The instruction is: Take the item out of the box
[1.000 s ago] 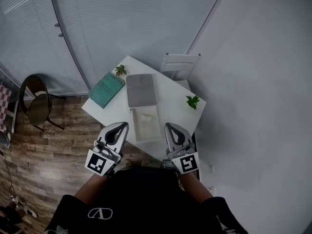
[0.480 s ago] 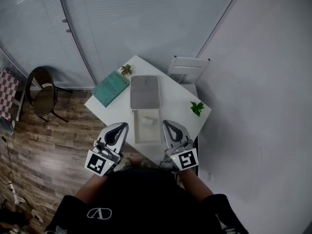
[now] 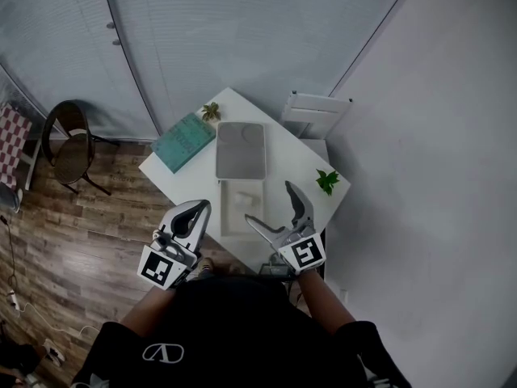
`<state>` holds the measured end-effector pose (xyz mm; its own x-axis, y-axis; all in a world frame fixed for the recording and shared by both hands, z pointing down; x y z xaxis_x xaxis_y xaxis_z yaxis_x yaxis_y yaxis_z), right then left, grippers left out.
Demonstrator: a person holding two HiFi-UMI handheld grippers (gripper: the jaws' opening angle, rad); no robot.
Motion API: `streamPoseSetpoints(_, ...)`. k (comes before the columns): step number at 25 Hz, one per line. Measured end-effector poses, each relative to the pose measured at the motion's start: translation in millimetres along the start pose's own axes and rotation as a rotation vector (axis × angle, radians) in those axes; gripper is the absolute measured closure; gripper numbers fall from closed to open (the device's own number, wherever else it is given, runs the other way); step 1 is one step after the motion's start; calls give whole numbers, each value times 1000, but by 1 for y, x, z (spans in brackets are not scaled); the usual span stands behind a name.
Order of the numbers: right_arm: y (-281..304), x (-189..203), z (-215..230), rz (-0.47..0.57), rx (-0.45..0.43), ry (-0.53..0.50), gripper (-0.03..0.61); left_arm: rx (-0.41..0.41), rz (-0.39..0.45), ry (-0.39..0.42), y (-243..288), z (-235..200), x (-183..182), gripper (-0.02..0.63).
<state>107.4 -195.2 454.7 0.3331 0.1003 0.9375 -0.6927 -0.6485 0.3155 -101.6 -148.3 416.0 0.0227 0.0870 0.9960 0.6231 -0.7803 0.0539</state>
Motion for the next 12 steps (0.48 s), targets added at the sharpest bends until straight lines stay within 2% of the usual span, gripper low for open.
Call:
streamPoseSetpoints(1,2,0,1,-6,4,-33,33,-3,0,-2,0,-1,1,609)
streamPoseSetpoints(2,4,-1,1,-16,3,-61,-4,-7,1,-4,-1,-1,2,609)
streamPoseSetpoints(7,11,-2,5,-73,-37,-96,-6,-24,-2,-13,-3,-1,7,609)
streamPoseSetpoints(12,38,17,14,-177,-102,-133,-6,-40,-13,-25,-8,-5,11,609)
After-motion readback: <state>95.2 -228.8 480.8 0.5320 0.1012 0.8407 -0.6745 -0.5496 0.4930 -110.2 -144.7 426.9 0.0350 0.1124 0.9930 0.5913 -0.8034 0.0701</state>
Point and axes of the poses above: the fingertips, and each gripper's own axes: y forward along the fingers, z to its right, x out of its underside, the point moved 7 cm from there along -y, backward along the fingers, and after that the axes turned 12 degrees about -z, right-handed, at the moved point
